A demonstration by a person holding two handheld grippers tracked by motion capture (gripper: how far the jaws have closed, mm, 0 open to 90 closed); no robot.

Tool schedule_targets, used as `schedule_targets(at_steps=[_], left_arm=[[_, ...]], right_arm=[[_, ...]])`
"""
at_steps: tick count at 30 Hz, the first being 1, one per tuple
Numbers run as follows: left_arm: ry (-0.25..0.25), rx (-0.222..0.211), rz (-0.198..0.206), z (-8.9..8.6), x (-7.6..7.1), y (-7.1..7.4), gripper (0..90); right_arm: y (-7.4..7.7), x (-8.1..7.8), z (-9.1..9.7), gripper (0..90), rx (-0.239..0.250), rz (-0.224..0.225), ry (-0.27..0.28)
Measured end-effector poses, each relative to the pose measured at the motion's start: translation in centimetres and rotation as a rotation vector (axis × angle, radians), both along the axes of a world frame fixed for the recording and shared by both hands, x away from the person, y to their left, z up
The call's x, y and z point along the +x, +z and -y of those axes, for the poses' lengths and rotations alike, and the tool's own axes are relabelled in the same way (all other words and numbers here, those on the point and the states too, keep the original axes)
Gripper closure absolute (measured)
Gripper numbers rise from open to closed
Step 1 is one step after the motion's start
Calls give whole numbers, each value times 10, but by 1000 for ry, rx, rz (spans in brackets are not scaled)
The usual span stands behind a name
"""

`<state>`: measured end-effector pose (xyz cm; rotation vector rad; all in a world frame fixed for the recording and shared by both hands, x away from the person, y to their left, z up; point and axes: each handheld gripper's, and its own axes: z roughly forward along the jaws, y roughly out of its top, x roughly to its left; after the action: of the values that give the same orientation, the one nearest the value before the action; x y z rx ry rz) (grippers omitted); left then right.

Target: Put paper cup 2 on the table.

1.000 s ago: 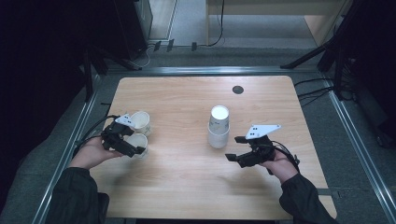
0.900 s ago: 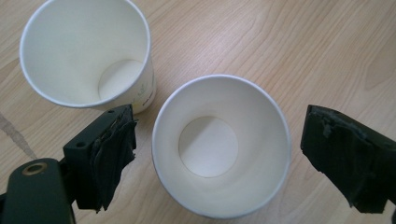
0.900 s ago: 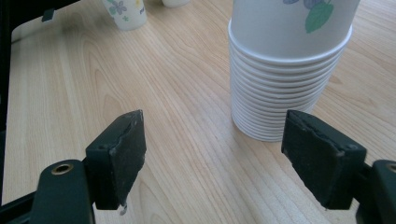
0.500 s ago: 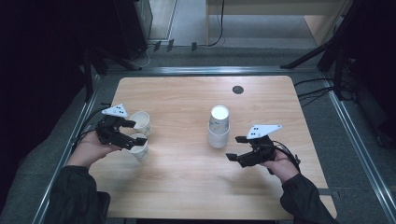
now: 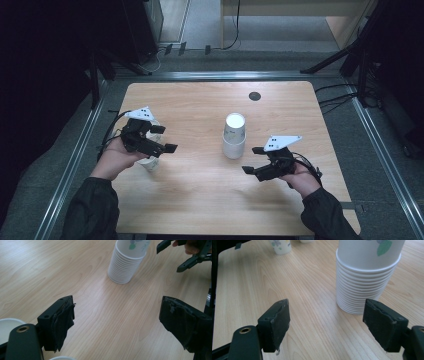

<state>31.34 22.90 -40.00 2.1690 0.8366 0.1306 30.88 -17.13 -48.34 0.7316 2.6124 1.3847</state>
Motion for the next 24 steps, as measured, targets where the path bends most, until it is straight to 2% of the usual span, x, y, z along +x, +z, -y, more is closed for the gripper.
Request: schedule_targets(at_steps=[8,12,20,24], left_arm=[[0,1,5,17,-2,-6,131],[-23,0,-4,24,-4,-10,131],[-66,-14,19,45,-8,-13,131],[-88,-33,-1,55,-10,-12,131]], right_arm=[[0,-1,-3,220,-10,0,7],[1,-3,-7,220,-10,5,19],[1,-6,-13,220,-11,9,48],[1,-6,-13,220,-18,9,48]])
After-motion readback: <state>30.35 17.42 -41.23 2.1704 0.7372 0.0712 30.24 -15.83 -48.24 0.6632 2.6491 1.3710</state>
